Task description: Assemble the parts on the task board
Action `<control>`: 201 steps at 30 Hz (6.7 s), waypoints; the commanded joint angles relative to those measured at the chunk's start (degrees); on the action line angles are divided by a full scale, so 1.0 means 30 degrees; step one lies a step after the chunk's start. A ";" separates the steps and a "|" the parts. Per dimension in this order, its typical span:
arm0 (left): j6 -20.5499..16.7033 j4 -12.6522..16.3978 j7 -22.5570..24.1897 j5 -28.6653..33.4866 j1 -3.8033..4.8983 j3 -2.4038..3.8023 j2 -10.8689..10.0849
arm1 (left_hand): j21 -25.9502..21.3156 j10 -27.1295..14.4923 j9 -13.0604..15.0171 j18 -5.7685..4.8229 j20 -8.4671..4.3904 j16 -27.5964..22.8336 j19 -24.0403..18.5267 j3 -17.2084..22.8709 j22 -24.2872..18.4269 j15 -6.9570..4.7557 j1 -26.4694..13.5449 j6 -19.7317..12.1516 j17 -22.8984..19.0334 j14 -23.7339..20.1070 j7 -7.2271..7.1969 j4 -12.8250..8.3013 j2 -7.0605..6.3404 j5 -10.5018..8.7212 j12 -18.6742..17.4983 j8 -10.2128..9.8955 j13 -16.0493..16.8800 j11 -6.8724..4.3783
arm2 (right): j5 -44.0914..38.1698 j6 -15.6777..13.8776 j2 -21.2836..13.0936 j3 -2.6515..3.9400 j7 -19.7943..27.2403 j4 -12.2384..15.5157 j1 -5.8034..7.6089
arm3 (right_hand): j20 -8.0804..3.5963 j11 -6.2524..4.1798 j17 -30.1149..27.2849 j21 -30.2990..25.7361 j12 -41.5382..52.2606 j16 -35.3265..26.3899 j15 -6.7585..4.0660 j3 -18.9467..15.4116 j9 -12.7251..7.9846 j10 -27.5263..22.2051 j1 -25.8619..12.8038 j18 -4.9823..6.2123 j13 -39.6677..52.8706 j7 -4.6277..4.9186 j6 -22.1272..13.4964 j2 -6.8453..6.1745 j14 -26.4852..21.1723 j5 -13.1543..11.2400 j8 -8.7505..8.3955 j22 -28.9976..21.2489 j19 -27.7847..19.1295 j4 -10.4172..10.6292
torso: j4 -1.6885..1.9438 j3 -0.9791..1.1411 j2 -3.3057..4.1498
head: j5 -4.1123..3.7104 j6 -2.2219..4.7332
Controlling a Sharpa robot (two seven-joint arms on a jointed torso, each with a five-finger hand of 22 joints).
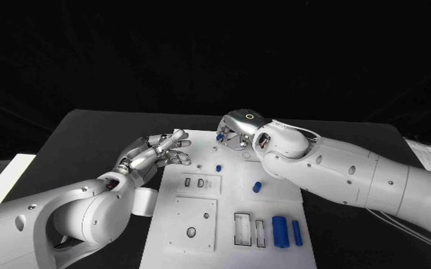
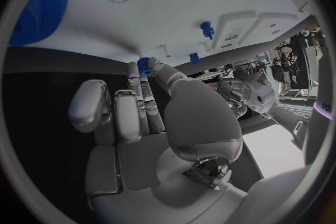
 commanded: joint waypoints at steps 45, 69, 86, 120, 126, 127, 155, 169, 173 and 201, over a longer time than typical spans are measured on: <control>0.0810 0.0065 -0.0344 0.0002 0.0064 0.0010 -0.0205 | 0.0362 -0.0319 -0.0023 0.0187 -0.0015 -0.0046 -0.0485 0.0696 0.0204 0.0054 0.0660 -0.0247 0.0369 -0.0341 0.0030 -0.0566 0.0334 -0.0037 -0.0087 -0.0061 -0.0041 0.0051 | 0.6405 -0.1427 -0.5867 0.0254 -0.0448 0.4595 -0.0034 | -0.0523 -0.0359 0.3282 0.1554 2.0397 0.1821 -0.0405 -0.4947 -0.0220 0.3319 0.2181 -0.0682 1.8566 0.0118 -0.3583 -0.2906 0.1287 0.1951 0.0290 0.2568 0.1136 0.5640 | -0.0282 0.0048 0.0128 | -0.0115 0.0314; 0.0949 -0.0109 -0.0416 0.0002 0.0058 0.0007 -0.0078 | 0.0382 -0.0329 -0.0023 0.0188 -0.0014 -0.0051 -0.0502 0.0741 0.0217 0.0053 0.0679 -0.0253 0.0391 -0.0348 0.0029 -0.0595 0.0328 -0.0036 -0.0086 -0.0059 -0.0043 0.0052 | 0.5148 0.1654 -0.6138 0.0286 -0.1432 0.3767 -0.0452 | 0.0025 0.0020 0.5778 0.3026 2.5221 0.3211 -0.0012 -0.6730 -0.0176 0.3766 0.2634 -0.0990 2.4421 0.0506 -0.4316 -0.2313 0.1577 0.2138 0.1002 0.4860 0.1425 0.6297 | -0.0203 0.0022 0.0167 | -0.0311 0.0149; 0.0967 -0.0142 -0.0463 0.0002 0.0058 0.0006 -0.0088 | 0.0411 -0.0339 -0.0022 0.0190 -0.0013 -0.0056 -0.0524 0.0798 0.0235 0.0053 0.0693 -0.0260 0.0421 -0.0353 0.0029 -0.0626 0.0322 -0.0038 -0.0084 -0.0056 -0.0044 0.0053 | 0.4877 0.1078 -0.6065 0.0289 -0.1426 0.3597 -0.0512 | -0.0003 -0.0073 0.6180 0.3498 2.5766 0.3415 -0.0069 -0.6089 -0.0123 0.4163 0.3264 -0.1121 2.5232 0.0412 -0.3808 -0.1438 0.1640 0.2128 0.1494 0.5672 0.1614 0.5878 | -0.0166 0.0002 0.0184 | -0.0378 0.0128; 0.0995 -0.0165 -0.0634 0.0002 0.0056 0.0006 -0.0100 | 0.0561 -0.0380 -0.0022 0.0200 -0.0019 -0.0097 -0.0634 0.1161 0.0328 0.0039 0.0836 -0.0293 0.0561 -0.0392 0.0031 -0.0829 0.0356 -0.0035 -0.0078 -0.0051 -0.0058 0.0050 | 0.4751 0.0963 -0.6082 0.0292 -0.1081 0.3675 -0.0538 | -0.0126 -0.0306 0.6731 0.3883 2.6069 0.3665 -0.0238 -0.2251 -0.0216 0.4503 0.3679 -0.1220 2.5934 0.0161 -0.2465 -0.0782 0.1734 0.1528 0.1702 0.6330 0.1692 0.4155 | -0.0117 -0.0026 0.0199 | -0.0474 0.0085; 0.1027 -0.0165 -0.0668 0.0002 0.0056 0.0006 -0.0103 | 0.0589 -0.0395 -0.0023 0.0200 -0.0020 -0.0105 -0.0653 0.1222 0.0345 0.0039 0.0853 -0.0303 0.0584 -0.0399 0.0034 -0.0865 0.0351 -0.0035 -0.0082 -0.0053 -0.0062 0.0053 | 0.4624 0.0366 -0.6046 0.0300 -0.0916 0.4088 -0.0543 | -0.0140 -0.0324 0.6812 0.3908 2.6087 0.3702 -0.0253 -0.2120 -0.0213 0.4527 0.3564 -0.1230 2.5967 0.0140 -0.2395 -0.0783 0.1751 0.1489 0.1689 0.6383 0.1709 0.4129 | -0.0112 -0.0041 0.0207 | -0.0436 0.0116; 0.1032 -0.0168 -0.0675 0.0002 0.0056 0.0006 -0.0100 | 0.0589 -0.0395 -0.0023 0.0200 -0.0020 -0.0105 -0.0653 0.1222 0.0345 0.0039 0.0853 -0.0303 0.0584 -0.0399 0.0034 -0.0865 0.0351 -0.0035 -0.0082 -0.0053 -0.0062 0.0053 | 0.4600 0.0272 -0.6040 0.0308 -0.0899 0.4221 -0.0543 | -0.0145 -0.0326 0.6818 0.3910 2.6073 0.3705 -0.0256 -0.2095 -0.0214 0.4521 0.3488 -0.1230 2.5958 0.0138 -0.2379 -0.0801 0.1753 0.1485 0.1679 0.6384 0.1709 0.4138 | -0.0106 -0.0042 0.0203 | -0.0416 0.0109; 0.1137 -0.0099 -0.0826 0.0002 0.0058 0.0006 -0.0059 | 0.0636 -0.0462 -0.0032 0.0195 -0.0015 -0.0128 -0.0697 0.1316 0.0376 0.0051 0.0841 -0.0355 0.0625 -0.0422 0.0050 -0.0907 0.0330 -0.0041 -0.0103 -0.0070 -0.0079 0.0072 | 0.3728 -0.0306 -0.4178 0.0423 -0.1204 0.5433 -0.0474 | -0.0163 -0.0338 0.6902 0.3927 2.6032 0.3742 -0.0270 -0.1964 -0.0233 0.4519 0.3010 -0.1237 2.5957 0.0125 -0.2346 -0.0954 0.1770 0.1427 0.1571 0.6420 0.1720 0.4179 | -0.0054 -0.0072 0.0220 | -0.0229 0.0104; 0.1152 -0.0126 -0.0865 0.0002 0.0058 0.0006 -0.0090 | 0.0636 -0.0462 -0.0032 0.0195 -0.0015 -0.0128 -0.0697 0.1316 0.0376 0.0051 0.0841 -0.0355 0.0625 -0.0422 0.0050 -0.0907 0.0330 -0.0041 -0.0103 -0.0070 -0.0079 0.0072 | 0.3474 -0.0307 -0.4745 0.0424 -0.1273 0.5608 -0.0497 | -0.0161 -0.0318 0.6936 0.3925 2.5965 0.3756 -0.0259 -0.1951 -0.0253 0.4485 0.2748 -0.1237 2.5923 0.0151 -0.2378 -0.1239 0.1776 0.1285 0.1460 0.6421 0.1715 0.4115 | -0.0149 -0.0010 0.0225 | -0.0167 0.0151; 0.1165 -0.0141 -0.0866 0.0002 0.0058 0.0006 -0.0087 | 0.0672 -0.0514 -0.0038 0.0190 -0.0007 -0.0148 -0.0740 0.1381 0.0399 0.0064 0.0811 -0.0398 0.0658 -0.0443 0.0062 -0.0937 0.0295 -0.0047 -0.0111 -0.0077 -0.0090 0.0087 | 0.3516 -0.0395 -0.5141 0.0424 -0.1260 0.5806 -0.0507 | -0.0119 -0.0212 0.6934 0.3920 2.5904 0.3753 -0.0184 -0.2227 -0.0320 0.4458 0.2200 -0.1239 2.5889 0.0276 -0.2672 -0.1737 0.1775 0.1023 0.1196 0.6412 0.1708 0.4250 | -0.0123 -0.0012 0.0208 | -0.0207 0.0141; 0.1168 -0.0145 -0.0866 0.0002 0.0058 0.0005 -0.0114 | 0.0685 -0.0525 -0.0038 0.0189 -0.0004 -0.0153 -0.0754 0.1401 0.0407 0.0068 0.0797 -0.0409 0.0670 -0.0448 0.0064 -0.0945 0.0282 -0.0049 -0.0109 -0.0076 -0.0092 0.0090 | 0.3964 0.0649 -0.7390 0.0421 -0.1424 0.5718 -0.0779 | 0.0198 0.0073 0.7064 0.3923 2.5565 0.3806 0.0103 -0.4785 -0.0191 0.4264 0.1609 -0.1232 2.5739 0.0523 -0.3496 -0.2495 0.1799 0.0652 0.0179 0.6429 0.1687 0.5689 | -0.0121 -0.0047 0.0231 | -0.0539 0.0126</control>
